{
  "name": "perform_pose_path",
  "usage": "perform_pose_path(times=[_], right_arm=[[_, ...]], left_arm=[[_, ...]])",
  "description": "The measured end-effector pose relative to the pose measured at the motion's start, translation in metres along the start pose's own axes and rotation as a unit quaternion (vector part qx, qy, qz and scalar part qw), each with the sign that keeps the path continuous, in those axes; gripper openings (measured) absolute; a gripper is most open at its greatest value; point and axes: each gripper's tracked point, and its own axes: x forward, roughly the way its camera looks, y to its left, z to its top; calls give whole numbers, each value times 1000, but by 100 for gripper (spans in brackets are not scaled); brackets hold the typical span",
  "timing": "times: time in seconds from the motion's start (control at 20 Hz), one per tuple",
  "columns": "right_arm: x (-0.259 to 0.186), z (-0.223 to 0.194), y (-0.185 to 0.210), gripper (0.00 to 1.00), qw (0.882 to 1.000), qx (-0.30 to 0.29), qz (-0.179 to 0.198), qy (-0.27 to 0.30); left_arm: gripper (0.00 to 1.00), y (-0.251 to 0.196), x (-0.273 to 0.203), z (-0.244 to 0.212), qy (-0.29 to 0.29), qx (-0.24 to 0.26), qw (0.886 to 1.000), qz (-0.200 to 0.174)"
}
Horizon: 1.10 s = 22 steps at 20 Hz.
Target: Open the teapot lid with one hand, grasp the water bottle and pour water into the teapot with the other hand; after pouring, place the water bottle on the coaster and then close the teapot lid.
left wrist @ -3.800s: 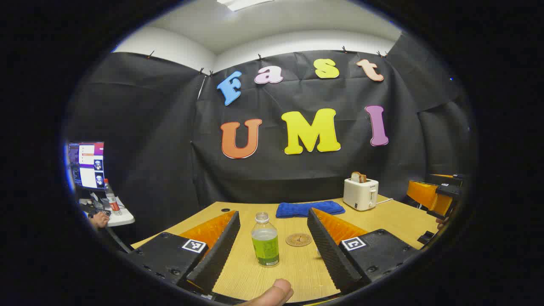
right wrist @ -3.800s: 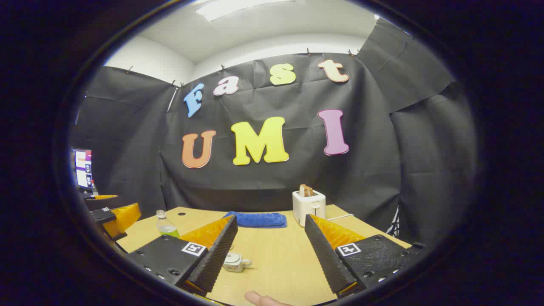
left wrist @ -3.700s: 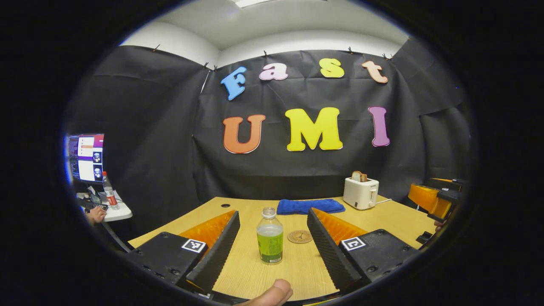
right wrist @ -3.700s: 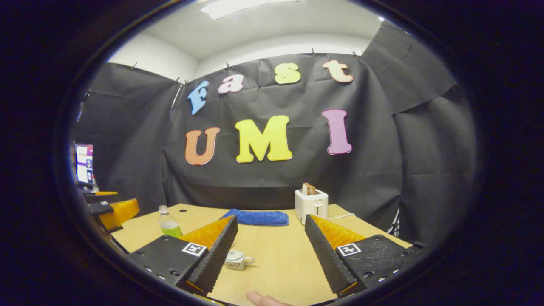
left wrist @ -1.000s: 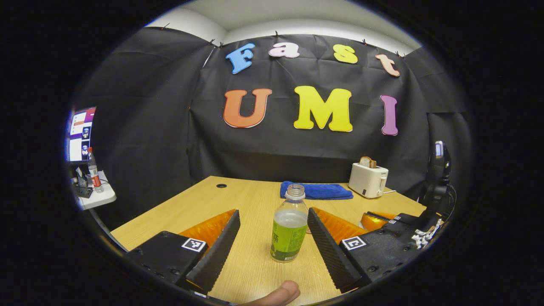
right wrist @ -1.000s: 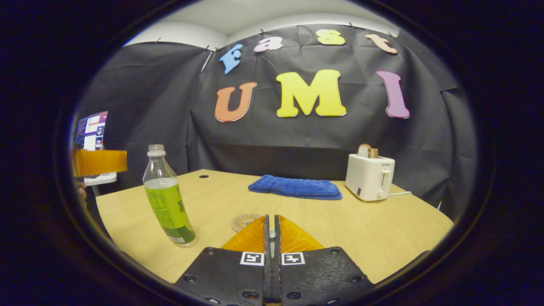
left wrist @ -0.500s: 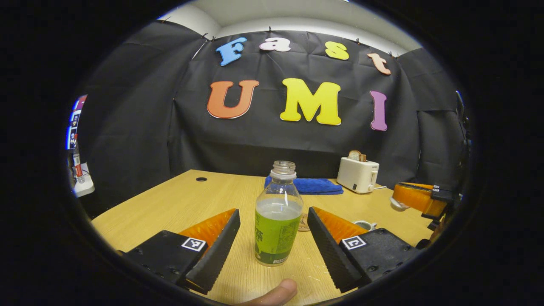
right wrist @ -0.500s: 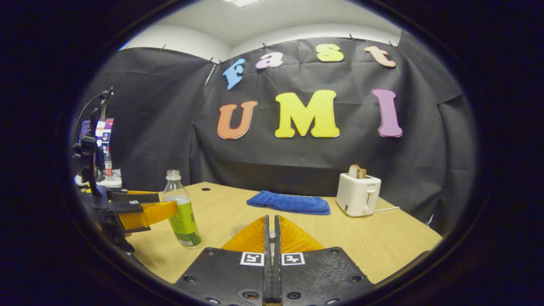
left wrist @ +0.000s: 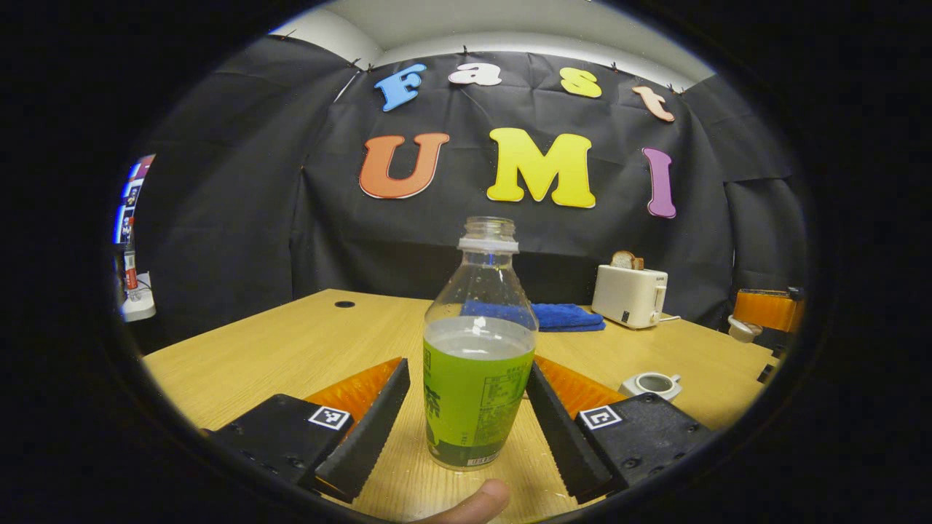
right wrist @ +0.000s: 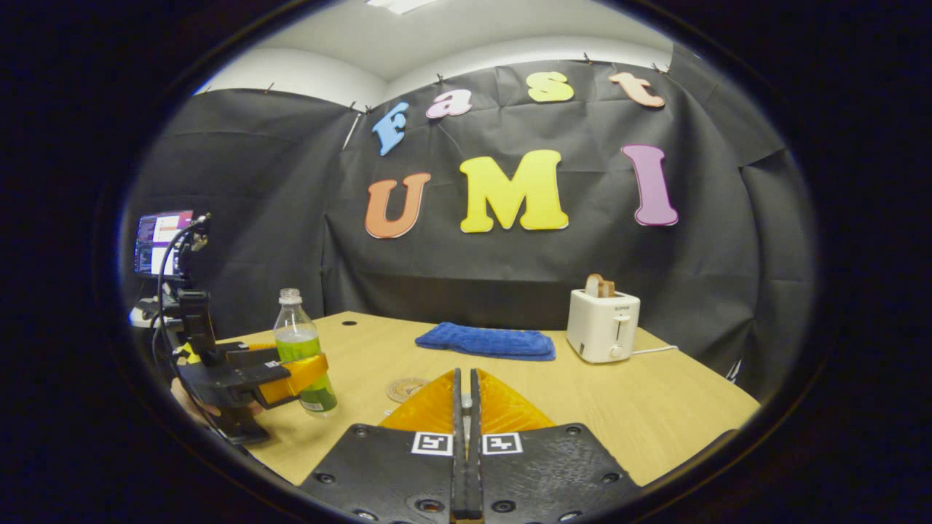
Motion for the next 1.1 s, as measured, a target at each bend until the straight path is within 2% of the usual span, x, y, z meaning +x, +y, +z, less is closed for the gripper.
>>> perform_pose_path(times=[0.2,0.25,0.3,0.45,0.6,0.75,0.95,1.1], right_arm=[[-3,4,-7,0,1000,5,-2,-1],[-4,4,-7,0,1000,3,-3,-2],[-4,3,-9,0,1000,0,-4,-1],[-3,1,-10,0,1000,4,-6,4],[-3,0,-11,0,1000,-3,-6,9],[-4,0,-12,0,1000,-4,0,13],[-6,1,-27,0,1000,0,-8,19],[-8,8,-41,0,1000,9,-19,14]], left_arm=[[95,-3,-2,11,-21,-6,1000,3],[83,-8,-3,12,-18,-2,1000,-6],[80,-10,-7,11,-17,4,1000,-7],[78,-12,-14,17,-15,13,1000,-3],[77,-1,-22,34,-22,43,999,25],[77,-7,-31,43,-19,69,997,29],[77,-26,-34,47,-13,149,989,15],[77,-26,-32,40,12,230,973,21]])
